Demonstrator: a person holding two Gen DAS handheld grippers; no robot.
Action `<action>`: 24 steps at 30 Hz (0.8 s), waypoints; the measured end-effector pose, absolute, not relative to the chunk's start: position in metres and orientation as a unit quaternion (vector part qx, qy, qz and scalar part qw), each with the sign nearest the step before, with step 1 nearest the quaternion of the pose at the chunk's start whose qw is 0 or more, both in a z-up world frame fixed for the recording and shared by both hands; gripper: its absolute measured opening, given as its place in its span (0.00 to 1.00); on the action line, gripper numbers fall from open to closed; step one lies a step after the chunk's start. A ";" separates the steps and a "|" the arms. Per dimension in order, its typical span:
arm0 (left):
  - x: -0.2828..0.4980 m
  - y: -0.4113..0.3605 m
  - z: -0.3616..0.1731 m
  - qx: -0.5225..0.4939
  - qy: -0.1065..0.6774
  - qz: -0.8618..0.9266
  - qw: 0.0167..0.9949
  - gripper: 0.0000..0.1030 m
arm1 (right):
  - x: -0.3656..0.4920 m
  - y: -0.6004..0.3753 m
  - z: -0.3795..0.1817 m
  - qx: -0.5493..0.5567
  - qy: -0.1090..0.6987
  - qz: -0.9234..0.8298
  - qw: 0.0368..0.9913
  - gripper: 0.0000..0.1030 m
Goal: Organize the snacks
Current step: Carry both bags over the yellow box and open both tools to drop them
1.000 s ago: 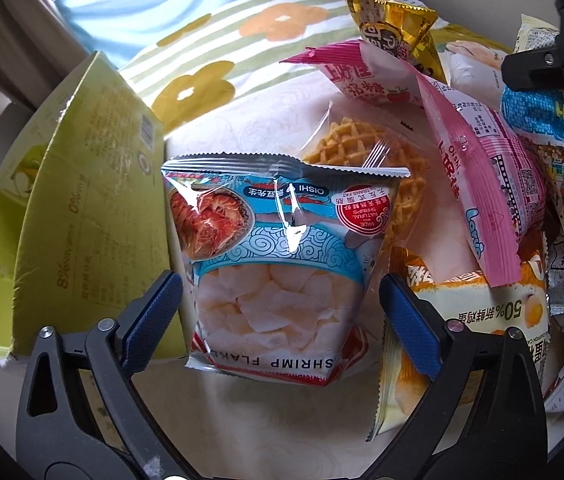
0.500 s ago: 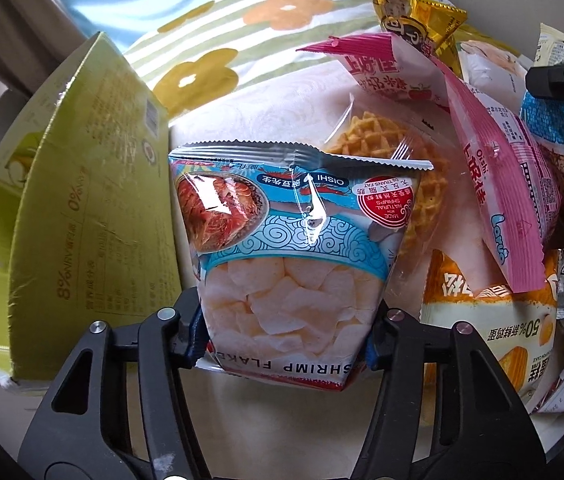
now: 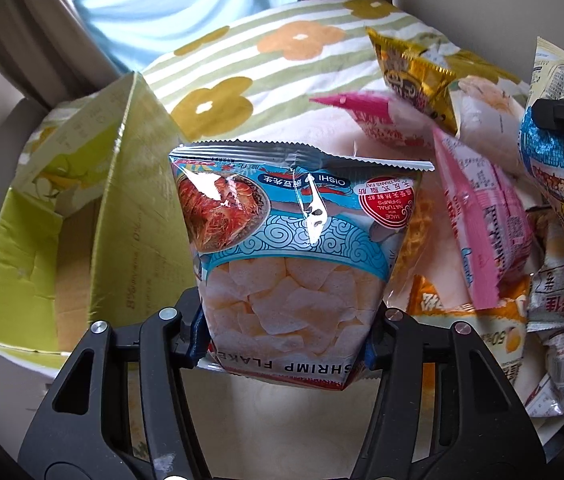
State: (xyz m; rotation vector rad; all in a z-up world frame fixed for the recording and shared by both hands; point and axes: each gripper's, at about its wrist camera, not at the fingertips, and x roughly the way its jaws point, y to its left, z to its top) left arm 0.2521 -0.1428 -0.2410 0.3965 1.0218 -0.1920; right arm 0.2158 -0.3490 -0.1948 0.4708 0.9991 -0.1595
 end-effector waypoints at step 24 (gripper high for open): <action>0.280 0.007 -0.077 0.062 0.394 -0.005 0.917 0.51 | 0.249 -0.218 -0.069 0.082 0.387 0.106 0.912 0.55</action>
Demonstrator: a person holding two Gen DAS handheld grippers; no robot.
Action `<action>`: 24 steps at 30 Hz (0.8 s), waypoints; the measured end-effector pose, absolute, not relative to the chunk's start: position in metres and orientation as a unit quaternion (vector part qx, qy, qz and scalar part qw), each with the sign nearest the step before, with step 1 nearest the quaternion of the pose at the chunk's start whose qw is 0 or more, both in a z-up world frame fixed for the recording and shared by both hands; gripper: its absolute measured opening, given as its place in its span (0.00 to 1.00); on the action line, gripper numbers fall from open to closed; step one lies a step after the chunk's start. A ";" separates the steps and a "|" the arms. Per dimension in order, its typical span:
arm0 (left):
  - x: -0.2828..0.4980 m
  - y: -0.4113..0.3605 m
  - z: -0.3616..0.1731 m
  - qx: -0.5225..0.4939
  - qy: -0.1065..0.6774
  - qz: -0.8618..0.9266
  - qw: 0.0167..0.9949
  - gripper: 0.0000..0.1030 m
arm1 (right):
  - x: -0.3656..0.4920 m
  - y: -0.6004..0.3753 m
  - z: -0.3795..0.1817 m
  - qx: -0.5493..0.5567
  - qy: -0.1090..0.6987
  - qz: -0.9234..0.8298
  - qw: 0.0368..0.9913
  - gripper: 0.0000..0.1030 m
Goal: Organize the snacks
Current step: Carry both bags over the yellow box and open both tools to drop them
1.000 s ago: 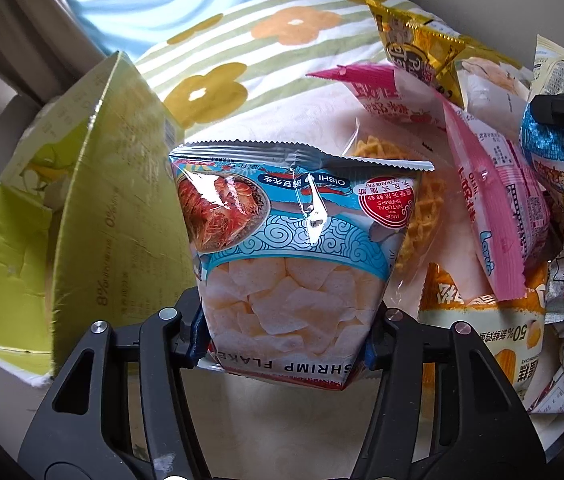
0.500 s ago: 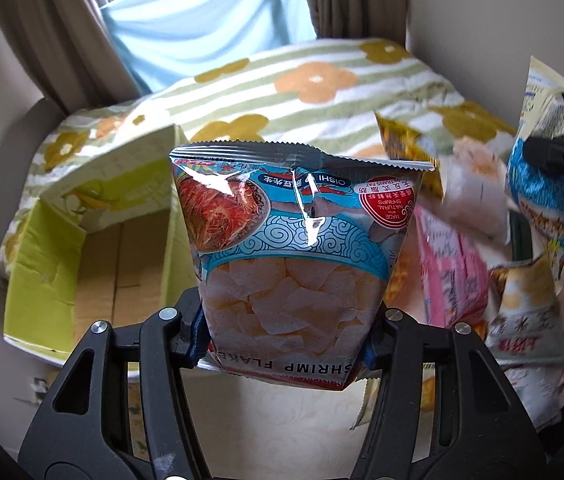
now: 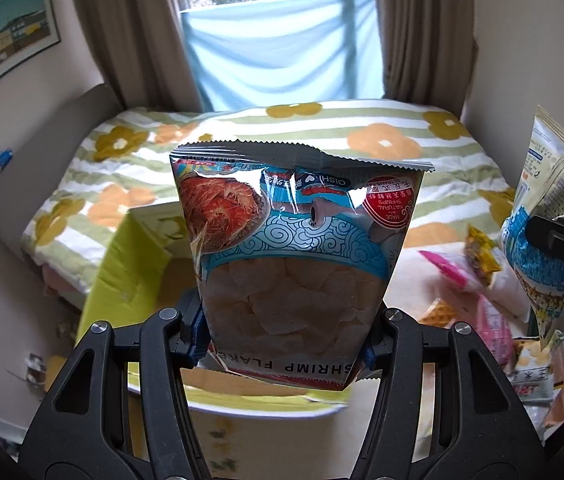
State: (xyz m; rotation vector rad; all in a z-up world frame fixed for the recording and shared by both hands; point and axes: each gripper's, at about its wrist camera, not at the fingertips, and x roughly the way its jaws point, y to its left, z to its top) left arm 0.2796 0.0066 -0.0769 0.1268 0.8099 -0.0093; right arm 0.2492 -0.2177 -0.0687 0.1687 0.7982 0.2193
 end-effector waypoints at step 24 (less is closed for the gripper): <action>0.387 0.190 -0.184 0.042 0.535 -0.062 0.841 0.51 | 0.320 -0.006 -0.135 0.074 0.483 0.116 0.865 0.55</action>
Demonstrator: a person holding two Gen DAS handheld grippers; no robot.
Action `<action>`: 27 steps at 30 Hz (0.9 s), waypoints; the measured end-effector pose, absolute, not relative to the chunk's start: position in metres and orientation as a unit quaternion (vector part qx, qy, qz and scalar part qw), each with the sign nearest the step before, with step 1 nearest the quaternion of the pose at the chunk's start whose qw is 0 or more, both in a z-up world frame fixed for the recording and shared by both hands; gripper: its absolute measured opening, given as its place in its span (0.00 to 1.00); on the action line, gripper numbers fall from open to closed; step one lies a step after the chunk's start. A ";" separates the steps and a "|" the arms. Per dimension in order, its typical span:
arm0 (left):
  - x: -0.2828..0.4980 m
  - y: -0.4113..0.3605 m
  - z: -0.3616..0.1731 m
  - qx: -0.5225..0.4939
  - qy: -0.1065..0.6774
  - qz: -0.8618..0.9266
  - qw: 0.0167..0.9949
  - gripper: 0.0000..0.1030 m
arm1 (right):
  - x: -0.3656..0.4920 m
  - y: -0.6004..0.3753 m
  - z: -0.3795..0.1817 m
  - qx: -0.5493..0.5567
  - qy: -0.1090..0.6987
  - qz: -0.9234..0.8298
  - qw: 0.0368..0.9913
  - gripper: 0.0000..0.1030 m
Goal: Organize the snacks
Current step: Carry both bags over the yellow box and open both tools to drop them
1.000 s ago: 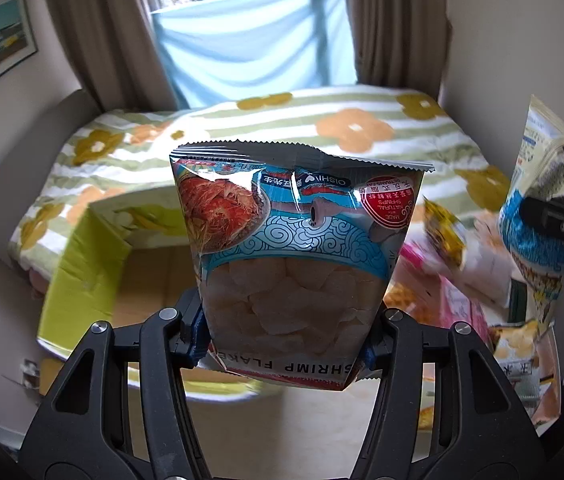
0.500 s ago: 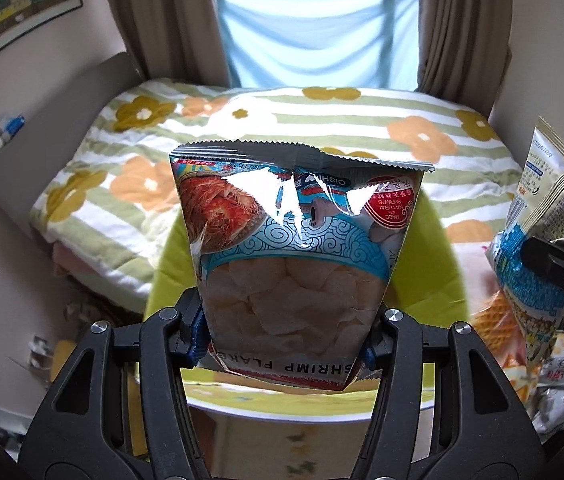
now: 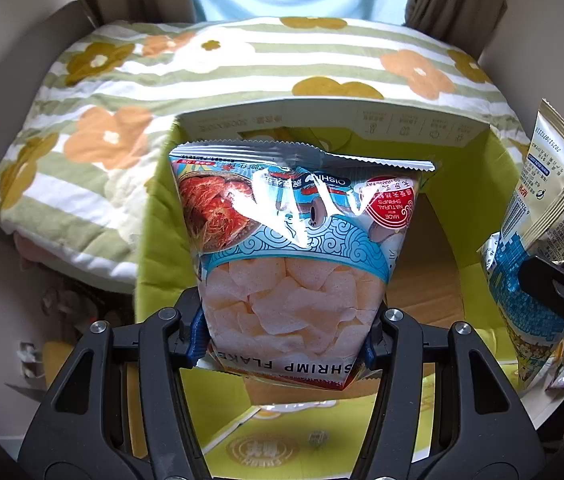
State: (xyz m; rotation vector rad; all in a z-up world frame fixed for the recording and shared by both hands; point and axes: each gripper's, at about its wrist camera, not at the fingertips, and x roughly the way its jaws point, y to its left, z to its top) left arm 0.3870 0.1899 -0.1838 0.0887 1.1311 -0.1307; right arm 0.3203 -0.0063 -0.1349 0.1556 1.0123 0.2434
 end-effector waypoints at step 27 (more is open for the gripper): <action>0.355 0.203 -0.178 0.059 0.500 -0.053 0.862 1.00 | 0.334 -0.006 -0.180 0.073 0.534 0.089 0.838 0.99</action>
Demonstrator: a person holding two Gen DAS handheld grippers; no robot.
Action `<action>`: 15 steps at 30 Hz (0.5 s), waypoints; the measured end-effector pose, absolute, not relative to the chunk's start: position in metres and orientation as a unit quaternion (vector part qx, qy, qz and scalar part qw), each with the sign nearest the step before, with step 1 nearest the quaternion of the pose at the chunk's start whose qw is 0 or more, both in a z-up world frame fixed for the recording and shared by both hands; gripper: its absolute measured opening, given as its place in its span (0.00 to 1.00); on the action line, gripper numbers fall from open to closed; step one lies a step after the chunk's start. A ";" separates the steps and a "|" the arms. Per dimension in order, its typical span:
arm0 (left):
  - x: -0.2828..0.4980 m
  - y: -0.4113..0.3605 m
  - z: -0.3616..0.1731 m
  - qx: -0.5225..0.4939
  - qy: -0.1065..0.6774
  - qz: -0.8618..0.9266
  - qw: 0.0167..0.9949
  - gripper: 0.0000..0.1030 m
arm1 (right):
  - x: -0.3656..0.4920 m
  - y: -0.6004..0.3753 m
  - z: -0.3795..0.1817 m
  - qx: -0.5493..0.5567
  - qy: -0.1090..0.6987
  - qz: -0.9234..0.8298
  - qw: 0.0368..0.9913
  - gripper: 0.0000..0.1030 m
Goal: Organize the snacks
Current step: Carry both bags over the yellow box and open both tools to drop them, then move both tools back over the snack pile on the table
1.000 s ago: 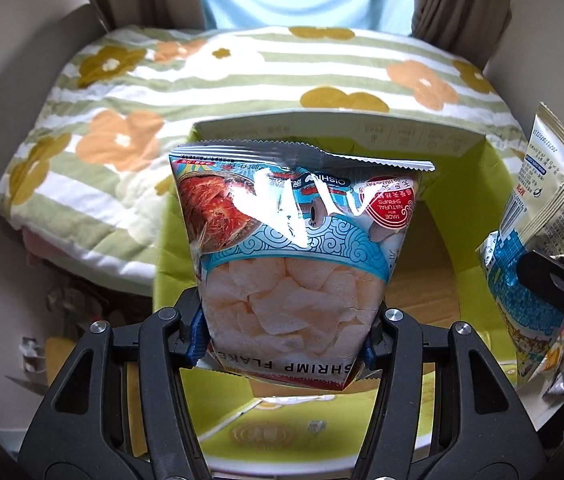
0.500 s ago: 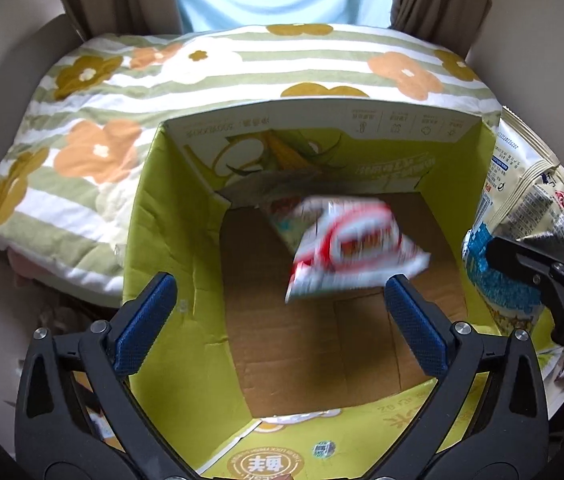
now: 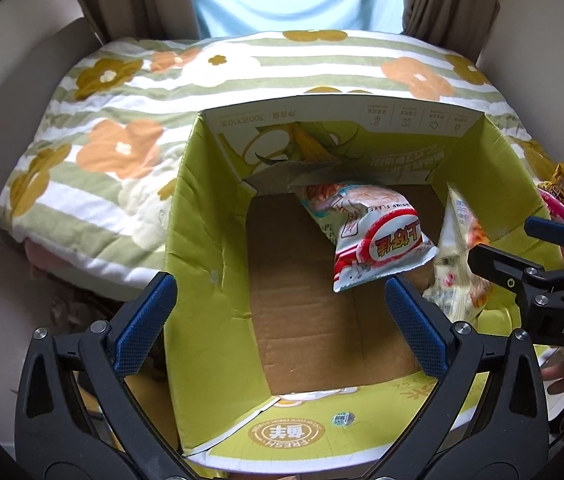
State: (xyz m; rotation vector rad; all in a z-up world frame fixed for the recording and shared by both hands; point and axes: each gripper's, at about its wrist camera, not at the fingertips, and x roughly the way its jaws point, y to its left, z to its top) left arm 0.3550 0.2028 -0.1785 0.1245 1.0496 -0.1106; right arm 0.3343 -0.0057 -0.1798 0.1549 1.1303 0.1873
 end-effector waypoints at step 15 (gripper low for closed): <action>0.323 0.205 -0.159 0.056 0.484 -0.051 0.872 1.00 | 0.304 -0.006 -0.159 0.074 0.537 0.101 0.834 0.99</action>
